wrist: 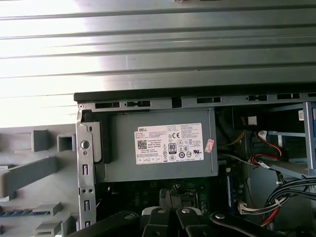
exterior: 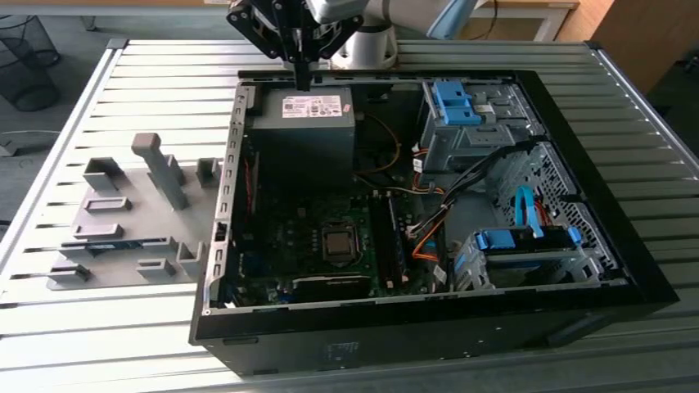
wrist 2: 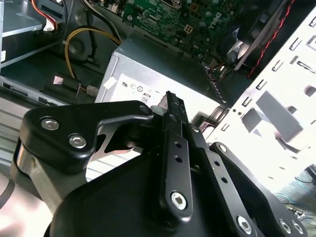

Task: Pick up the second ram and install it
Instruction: 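Reach for the second ram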

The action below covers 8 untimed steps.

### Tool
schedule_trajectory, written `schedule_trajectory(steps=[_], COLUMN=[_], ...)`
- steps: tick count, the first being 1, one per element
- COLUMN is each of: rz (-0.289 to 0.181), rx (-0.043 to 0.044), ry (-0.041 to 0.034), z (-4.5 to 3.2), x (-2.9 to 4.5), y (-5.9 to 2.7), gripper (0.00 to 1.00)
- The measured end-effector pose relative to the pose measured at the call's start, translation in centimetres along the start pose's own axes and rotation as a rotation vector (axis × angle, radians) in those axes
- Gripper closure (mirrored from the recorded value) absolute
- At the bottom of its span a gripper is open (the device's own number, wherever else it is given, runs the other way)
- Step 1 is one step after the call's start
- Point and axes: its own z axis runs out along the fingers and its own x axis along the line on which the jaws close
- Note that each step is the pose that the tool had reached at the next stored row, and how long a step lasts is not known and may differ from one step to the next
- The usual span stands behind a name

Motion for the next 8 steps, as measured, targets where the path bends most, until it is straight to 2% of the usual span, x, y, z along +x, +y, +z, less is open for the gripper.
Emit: schedule_trajectory(steps=[8], rz=[0.000], rx=[0.0000], ry=[0.0000], z=[0.00], x=[0.40], y=[-0.03], gripper=[0.90])
